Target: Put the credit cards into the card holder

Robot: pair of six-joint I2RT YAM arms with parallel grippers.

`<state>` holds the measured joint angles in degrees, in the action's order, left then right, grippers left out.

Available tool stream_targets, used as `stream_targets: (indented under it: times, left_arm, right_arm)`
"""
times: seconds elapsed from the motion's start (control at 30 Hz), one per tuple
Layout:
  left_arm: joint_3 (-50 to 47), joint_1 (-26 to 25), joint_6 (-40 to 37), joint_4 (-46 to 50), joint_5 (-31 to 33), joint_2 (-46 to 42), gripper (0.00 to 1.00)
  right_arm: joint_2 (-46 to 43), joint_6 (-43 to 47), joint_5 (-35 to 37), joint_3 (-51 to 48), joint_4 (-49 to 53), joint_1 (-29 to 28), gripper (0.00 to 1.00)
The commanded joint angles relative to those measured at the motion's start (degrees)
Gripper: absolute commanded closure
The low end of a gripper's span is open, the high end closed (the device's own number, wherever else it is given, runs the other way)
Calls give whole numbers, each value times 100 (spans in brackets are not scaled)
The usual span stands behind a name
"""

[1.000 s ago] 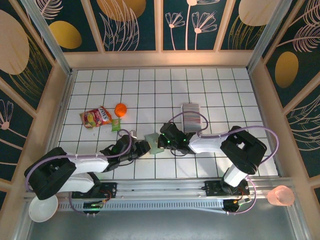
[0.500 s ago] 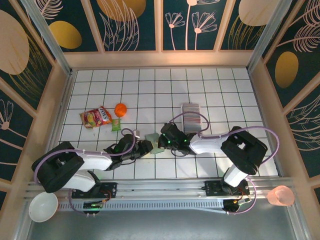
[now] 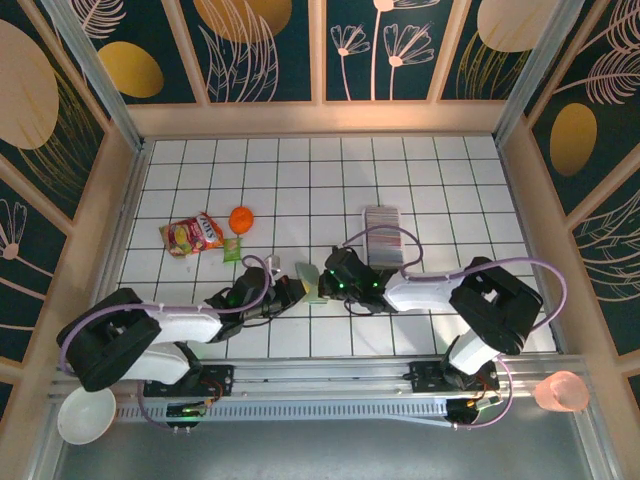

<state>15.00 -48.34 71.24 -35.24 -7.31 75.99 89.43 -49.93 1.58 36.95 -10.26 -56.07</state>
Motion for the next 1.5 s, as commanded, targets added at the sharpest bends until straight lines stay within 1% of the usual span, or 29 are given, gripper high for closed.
stream_targets:
  times: [0.0,0.03,0.1,0.17,0.27,0.3,0.33,0.37,0.4,0.5,0.53,0.57,0.63,0.67,0.77,0.87,1.03,1.13,1.47]
  left_arm:
    - [252,0,-441,651,452,-534,100]
    - [323,8,-587,968,564,-684,100]
    - [468,2,-896,1702,893,-1065,100]
    - [524,3,-1252,2070,1061,-1405,100]
    - [640,8,-1805,2509,1205,-1931,100]
    - [702,6,-2055,2599,1202,-2085,100]
    - [755,4,-2298,2688,1189,-2266,100]
    - [782,1,-2533,2743,1220,-2439,100]
    - [791,2,-2745,2746,1268,-2588,100]
    - [727,2,-3308,2605,1400,-2989,100]
    - [723,3,-3458,2524,1387,-3080,100]
    - [746,8,-3592,2484,1354,-3151,100]
    - [826,6,-3766,2444,1291,-3229,100]
    - [858,8,-3837,2429,1276,-3247,100]
    - [933,2,-3955,2383,1238,-3239,100]
    - [943,6,-3982,2335,1169,-3208,100]
    - [930,4,-3951,2229,983,-3118,100]
    - [889,5,-3944,2191,989,-3123,100]
    - [697,4,-3698,2050,667,-3158,100]
  right_arm:
    - [-397,121,7,-129,-174,-120,100]
    - [-581,200,185,-127,-185,-146,100]
    - [-1075,503,824,-180,-236,-296,98]
    - [-1589,874,1377,-269,-361,-435,93]
    - [-2325,1430,2040,-286,-374,-452,94]
    - [-2493,1556,2232,-274,-346,-433,88]
    - [-2647,1785,2233,-250,-392,-391,64]
    - [-2749,2011,2132,-242,-470,-354,47]
    - [-2796,2142,2061,-233,-538,-336,45]
    - [-2763,2909,1538,-106,-630,-316,44]
    - [-2717,2975,1380,35,-531,-304,44]
    - [-2642,2940,1087,221,-331,-236,44]
    - [-2443,2724,8,606,112,142,46]
    - [-2326,2532,-670,695,190,325,48]
    - [-2235,2181,-1355,532,-319,356,49]
    - [-2150,1912,-1553,534,-520,346,50]
    - [-1808,1755,-1454,733,-359,248,52]
    - [-1651,1702,-1400,751,-390,238,52]
    - [-1365,1625,-1409,853,-538,167,49]
